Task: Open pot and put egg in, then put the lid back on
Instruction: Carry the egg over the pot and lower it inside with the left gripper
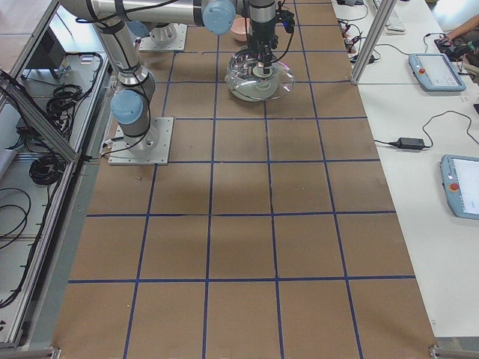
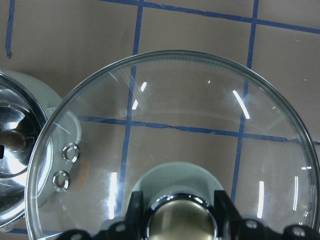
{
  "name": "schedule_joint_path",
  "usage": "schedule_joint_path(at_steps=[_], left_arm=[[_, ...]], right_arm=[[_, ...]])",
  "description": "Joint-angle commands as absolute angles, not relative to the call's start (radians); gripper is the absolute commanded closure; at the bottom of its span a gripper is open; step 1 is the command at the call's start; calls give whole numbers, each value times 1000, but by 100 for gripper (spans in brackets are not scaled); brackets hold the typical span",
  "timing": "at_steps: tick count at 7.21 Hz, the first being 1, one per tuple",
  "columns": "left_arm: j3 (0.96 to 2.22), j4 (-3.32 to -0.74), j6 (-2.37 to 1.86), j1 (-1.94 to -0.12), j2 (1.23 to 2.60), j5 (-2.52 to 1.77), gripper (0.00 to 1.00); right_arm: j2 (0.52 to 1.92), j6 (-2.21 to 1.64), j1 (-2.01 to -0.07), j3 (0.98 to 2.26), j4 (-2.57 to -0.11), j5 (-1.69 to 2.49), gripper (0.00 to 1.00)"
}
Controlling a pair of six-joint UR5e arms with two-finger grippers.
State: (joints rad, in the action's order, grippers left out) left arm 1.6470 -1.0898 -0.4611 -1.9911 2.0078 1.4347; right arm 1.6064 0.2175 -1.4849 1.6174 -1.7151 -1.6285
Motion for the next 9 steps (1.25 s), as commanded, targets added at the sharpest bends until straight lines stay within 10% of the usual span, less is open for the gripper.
schedule_joint_path(at_steps=[1,6,9], left_arm=[[1652,-1091,-457,-1991,2013,1433,68],[1649,-1071,-456,-1991,1964,1442,1],[1648,-1253,-443,-1910,1734,1506,0]], right_arm=[[1608,216,-1486,1620,-1715,-1626,65],[1615,213,-1488,1626,-1717,-1623,65],[1623,107,-1523,1628,-1717,-1615,65]])
